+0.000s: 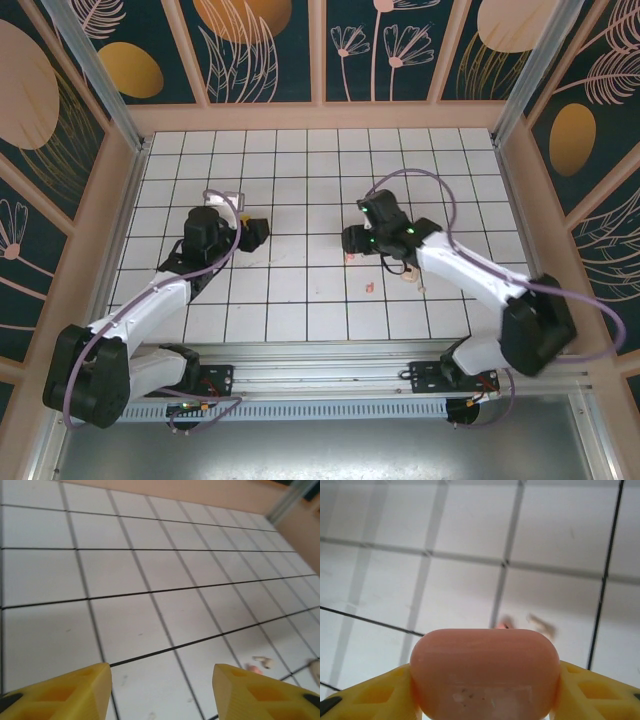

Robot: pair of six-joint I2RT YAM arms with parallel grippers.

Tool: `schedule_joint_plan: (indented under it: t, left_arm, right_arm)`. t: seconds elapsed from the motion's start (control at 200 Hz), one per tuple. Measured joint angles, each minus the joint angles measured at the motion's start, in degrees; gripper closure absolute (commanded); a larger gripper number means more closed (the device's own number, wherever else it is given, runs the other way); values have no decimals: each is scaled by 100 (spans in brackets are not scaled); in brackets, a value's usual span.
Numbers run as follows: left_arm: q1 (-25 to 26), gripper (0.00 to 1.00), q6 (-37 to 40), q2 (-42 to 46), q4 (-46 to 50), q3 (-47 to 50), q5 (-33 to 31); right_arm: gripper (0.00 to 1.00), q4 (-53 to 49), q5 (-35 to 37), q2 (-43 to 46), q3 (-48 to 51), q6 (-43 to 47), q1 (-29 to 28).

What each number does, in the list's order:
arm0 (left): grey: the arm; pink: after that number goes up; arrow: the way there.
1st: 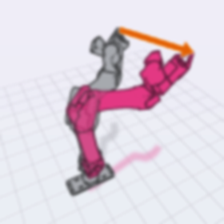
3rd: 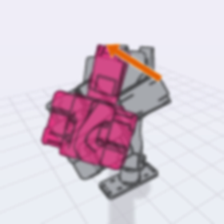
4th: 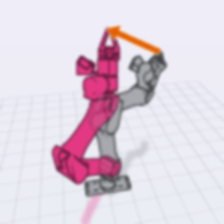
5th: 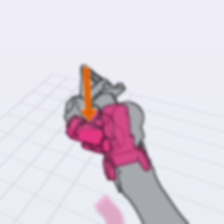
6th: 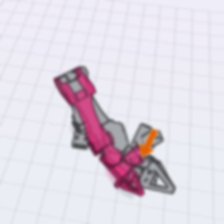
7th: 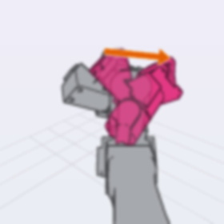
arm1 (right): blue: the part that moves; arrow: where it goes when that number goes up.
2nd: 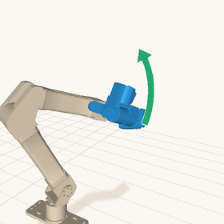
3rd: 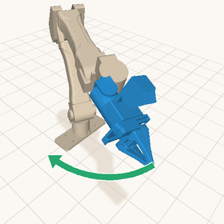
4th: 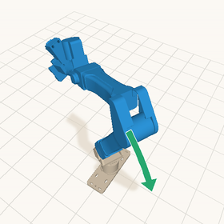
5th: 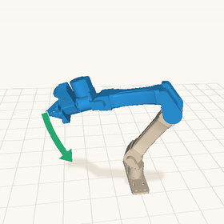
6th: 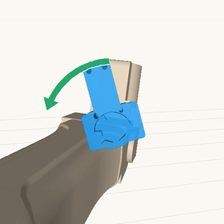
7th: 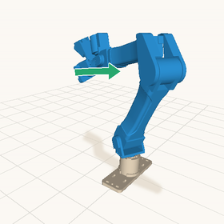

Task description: Insert the wireless bluetooth earbuds into the charging case

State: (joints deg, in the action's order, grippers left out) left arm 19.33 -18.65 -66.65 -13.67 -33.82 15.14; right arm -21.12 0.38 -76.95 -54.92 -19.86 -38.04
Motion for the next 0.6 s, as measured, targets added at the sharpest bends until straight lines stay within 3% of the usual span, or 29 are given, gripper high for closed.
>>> schedule_joint_plan:
  t: [0.1, 0.28, 0.49, 0.601]
  left_arm:
    - [63, 47, 63, -57, 22, -337, 433]
    - [474, 51, 400, 149, -315, -439, 811]
    - [894, 53, 1150, 457, -1838, 518, 1003]
    - [1062, 53, 1554, 358, -2199, 715, 970]
  right_arm:
    - [50, 839, -72, 614, 304, 173, 42]
    - [50, 2013, -879, 608, 304, 76, 284]
    - [51, 3156, -2085, 146, 267, -1287, 302]
    - [51, 3499, -2430, 13, 267, -2059, 238]
